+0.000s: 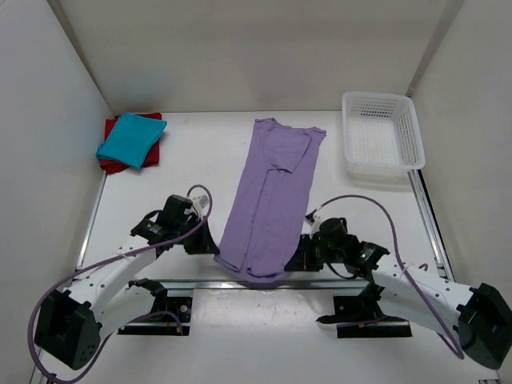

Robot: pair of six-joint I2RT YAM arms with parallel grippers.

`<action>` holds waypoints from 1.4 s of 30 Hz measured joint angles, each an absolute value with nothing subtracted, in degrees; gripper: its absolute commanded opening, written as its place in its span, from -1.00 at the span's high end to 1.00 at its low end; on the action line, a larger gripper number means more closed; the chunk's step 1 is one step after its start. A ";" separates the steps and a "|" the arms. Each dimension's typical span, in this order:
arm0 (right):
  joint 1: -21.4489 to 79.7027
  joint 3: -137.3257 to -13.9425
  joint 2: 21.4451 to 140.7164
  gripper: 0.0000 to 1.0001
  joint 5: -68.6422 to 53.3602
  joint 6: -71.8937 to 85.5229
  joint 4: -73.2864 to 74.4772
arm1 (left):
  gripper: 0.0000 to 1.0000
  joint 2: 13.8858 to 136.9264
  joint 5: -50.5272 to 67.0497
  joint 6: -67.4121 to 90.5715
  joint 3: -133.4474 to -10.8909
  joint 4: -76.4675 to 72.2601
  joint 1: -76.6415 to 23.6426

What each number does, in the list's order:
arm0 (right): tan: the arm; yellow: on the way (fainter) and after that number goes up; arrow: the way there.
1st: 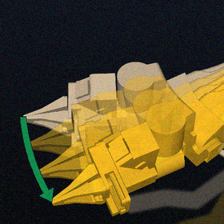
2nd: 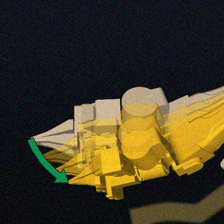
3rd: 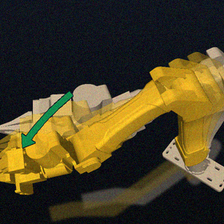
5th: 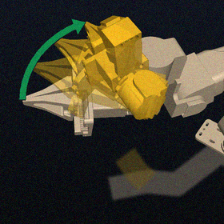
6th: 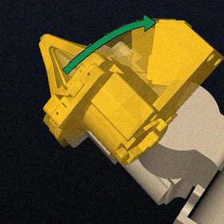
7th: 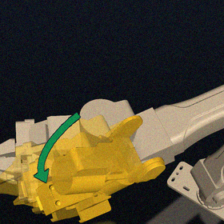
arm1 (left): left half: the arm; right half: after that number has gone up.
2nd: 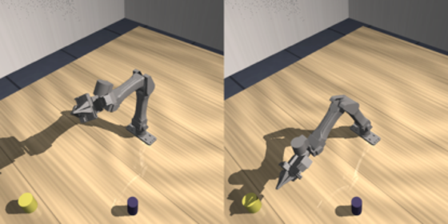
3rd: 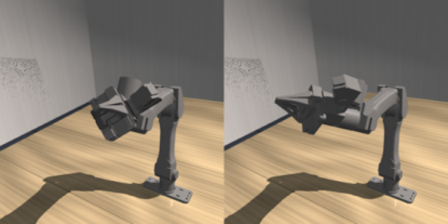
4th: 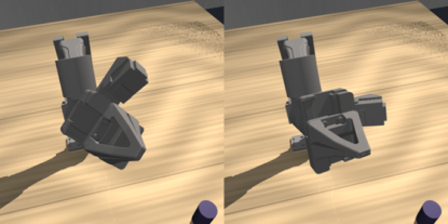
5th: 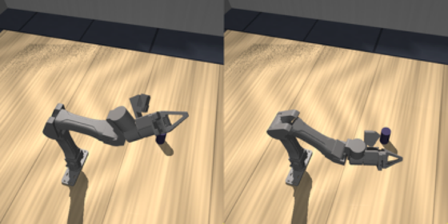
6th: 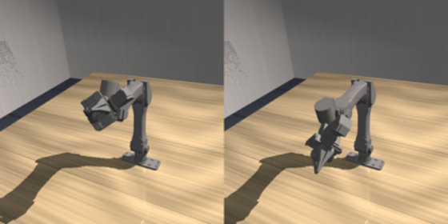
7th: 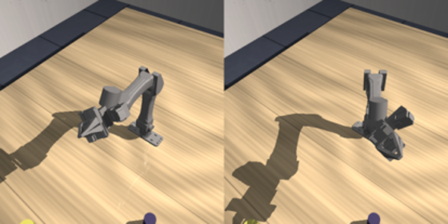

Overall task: Fold and stack the t-shirts
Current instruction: Grab the bottom of the folded rectangular tshirt with both arms, then fold the folded rectangular tshirt in 1/3 of the way

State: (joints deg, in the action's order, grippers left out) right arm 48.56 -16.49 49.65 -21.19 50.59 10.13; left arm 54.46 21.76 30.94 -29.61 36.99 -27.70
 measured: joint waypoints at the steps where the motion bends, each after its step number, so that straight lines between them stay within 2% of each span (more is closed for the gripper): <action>1: 45.21 -17.78 48.99 1.00 -22.11 49.32 10.52 | 1.00 54.81 22.06 31.05 -31.81 36.84 -27.00; 6: 26.96 -27.22 54.87 1.00 -25.76 40.93 10.94 | 1.00 63.81 23.64 34.24 -39.94 27.66 -24.10; 11: 15.99 -36.71 68.27 1.00 -28.16 33.95 8.97 | 1.00 78.65 22.61 38.81 -48.88 18.63 -22.39; 19: 6.57 -46.46 85.30 1.00 -29.45 29.67 6.02 | 1.00 100.95 19.14 41.23 -73.58 12.43 -21.12; 23: 5.52 -52.45 94.13 1.00 -30.15 28.80 4.38 | 0.99 109.82 18.52 41.65 -80.47 12.03 -20.56; 24: 5.39 -53.21 95.66 1.00 -30.24 28.77 3.79 | 0.96 112.01 18.37 41.69 -81.67 12.12 -20.45; 27: 4.78 -55.33 100.12 0.99 -30.59 28.67 3.16 | 0.71 117.80 17.74 41.78 -84.68 13.41 -20.38; 32: 4.36 -58.74 104.99 0.99 -30.76 28.69 2.92 | 0.22 122.13 17.37 43.13 -85.65 14.17 -19.92; 36: 4.43 -61.98 105.03 0.98 -30.37 28.60 3.16 | 0.15 117.19 16.86 44.51 -79.05 10.09 -19.86; 37: 4.47 -63.07 105.03 0.94 -30.24 28.62 3.09 | 0.14 114.54 16.62 44.80 -75.99 8.80 -19.88; 41: 4.29 -66.46 105.03 0.29 -29.47 28.75 2.50 | 0.16 102.72 16.29 46.17 -62.89 2.57 -20.99; 42: 4.25 -66.87 104.99 0.28 -29.15 28.40 2.50 | 0.17 100.64 16.53 46.52 -60.14 0.67 -21.71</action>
State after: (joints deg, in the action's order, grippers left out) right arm 4.25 -66.87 104.99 -29.15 28.40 2.50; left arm 100.64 16.53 46.52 -60.14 0.67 -21.71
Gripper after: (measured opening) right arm 0.322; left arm 0.425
